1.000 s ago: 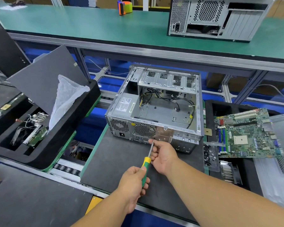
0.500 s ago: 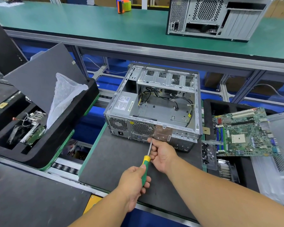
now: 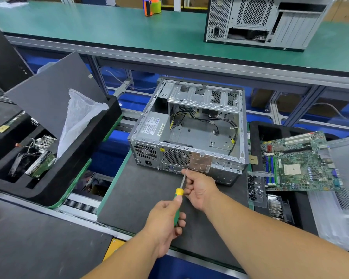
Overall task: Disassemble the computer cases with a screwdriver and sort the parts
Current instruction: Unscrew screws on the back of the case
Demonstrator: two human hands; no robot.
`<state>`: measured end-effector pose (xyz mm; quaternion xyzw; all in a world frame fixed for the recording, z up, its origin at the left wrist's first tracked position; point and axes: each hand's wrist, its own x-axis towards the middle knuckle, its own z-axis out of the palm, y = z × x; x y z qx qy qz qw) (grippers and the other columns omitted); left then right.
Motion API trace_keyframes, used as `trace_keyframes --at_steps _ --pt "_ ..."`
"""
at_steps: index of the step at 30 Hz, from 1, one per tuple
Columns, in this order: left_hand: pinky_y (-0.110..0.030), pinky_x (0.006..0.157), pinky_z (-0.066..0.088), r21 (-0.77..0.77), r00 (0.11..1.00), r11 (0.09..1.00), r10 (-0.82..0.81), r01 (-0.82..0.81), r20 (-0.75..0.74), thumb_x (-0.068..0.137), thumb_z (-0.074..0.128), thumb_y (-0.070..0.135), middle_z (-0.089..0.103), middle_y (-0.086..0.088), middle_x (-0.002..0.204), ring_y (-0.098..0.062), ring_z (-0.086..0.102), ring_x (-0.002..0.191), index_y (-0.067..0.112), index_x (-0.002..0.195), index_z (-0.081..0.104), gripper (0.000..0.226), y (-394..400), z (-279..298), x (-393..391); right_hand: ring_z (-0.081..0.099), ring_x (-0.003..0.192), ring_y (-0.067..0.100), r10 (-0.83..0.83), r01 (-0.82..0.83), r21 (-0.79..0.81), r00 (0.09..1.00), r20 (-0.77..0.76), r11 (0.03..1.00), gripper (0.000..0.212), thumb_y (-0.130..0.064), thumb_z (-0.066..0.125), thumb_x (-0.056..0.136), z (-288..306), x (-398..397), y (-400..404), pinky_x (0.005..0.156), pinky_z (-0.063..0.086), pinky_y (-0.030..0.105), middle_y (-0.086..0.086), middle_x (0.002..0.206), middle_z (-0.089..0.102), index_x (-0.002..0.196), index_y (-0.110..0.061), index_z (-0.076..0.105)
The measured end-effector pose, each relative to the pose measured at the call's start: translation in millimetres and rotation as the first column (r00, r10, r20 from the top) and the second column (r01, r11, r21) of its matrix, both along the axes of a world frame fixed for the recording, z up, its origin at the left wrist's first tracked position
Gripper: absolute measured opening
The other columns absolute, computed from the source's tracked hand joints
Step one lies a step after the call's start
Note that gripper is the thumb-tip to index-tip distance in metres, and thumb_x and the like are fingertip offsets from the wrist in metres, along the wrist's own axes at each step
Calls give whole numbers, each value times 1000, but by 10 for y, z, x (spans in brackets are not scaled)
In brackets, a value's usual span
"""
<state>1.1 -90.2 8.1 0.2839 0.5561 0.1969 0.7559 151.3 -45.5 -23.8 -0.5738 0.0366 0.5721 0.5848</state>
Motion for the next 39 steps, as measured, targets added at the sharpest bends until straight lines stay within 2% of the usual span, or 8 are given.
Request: trace_keyframes --at_steps 2,6,14,21,24,31,35,39 --pt "-26 49 43 36 1000 999 -7 7 -12 96 74 32 64 -8 79 -13 55 57 9 112 57 32 -12 -21 3 27 41 7 -17 18 -12 1000 2 1000 2 -11 70 92 -3 -2 12 43 24 23 -7 50 40 93 -13 70" --pt "-26 51 45 65 999 998 -4 7 -49 98 71 23 64 -8 79 -13 55 58 7 114 60 25 -23 -50 -9 28 40 7 -22 22 -20 1000 8 1000 14 -14 75 91 -14 -23 7 40 26 23 -6 51 43 80 -19 66" --pt "-26 51 45 87 995 995 -39 47 -90 100 67 24 66 -8 81 -13 54 60 9 113 61 21 -42 -71 -64 25 47 10 -5 6 17 998 -57 1000 2 -14 68 92 -13 -49 -20 42 25 23 -3 57 43 90 -13 69" --pt "-27 53 45 93 990 992 -72 83 -119 101 66 23 67 -8 81 -16 53 65 10 110 62 17 -108 -108 -157 26 47 10 14 -15 -13 990 -142 1000 39 -37 50 102 -15 -42 -92 45 25 24 -3 55 41 90 -7 72" --pt "-28 53 44 102 987 990 -86 100 -134 100 67 22 66 -8 80 -15 53 64 8 108 61 17 -135 -122 -189 22 48 10 28 -35 -51 991 -131 998 42 -41 50 103 -21 -49 -94 44 22 23 -3 56 35 87 -8 71" --pt "-28 55 45 110 977 982 -134 154 -168 99 68 25 68 -5 78 -15 55 65 12 105 62 16 -162 -130 -249 20 47 11 26 -34 -74 994 -109 997 29 -35 61 99 -63 -43 -155 43 22 24 -4 54 33 86 -11 70" --pt "-27 54 43 91 971 978 -169 186 -166 98 69 25 66 -6 76 -16 52 65 13 99 60 16 -156 -113 -301 21 43 10 -54 45 -67 989 -136 997 25 -27 56 99 -69 -11 -195 41 20 24 -5 53 35 80 -13 65" --pt "-28 51 39 157 993 981 -108 114 -51 100 65 20 63 -8 73 -14 49 59 10 94 56 14 -120 -11 -310 23 46 14 -94 88 -38 976 -195 995 7 -14 49 70 10 21 -281 46 19 26 -1 58 41 70 -13 56"
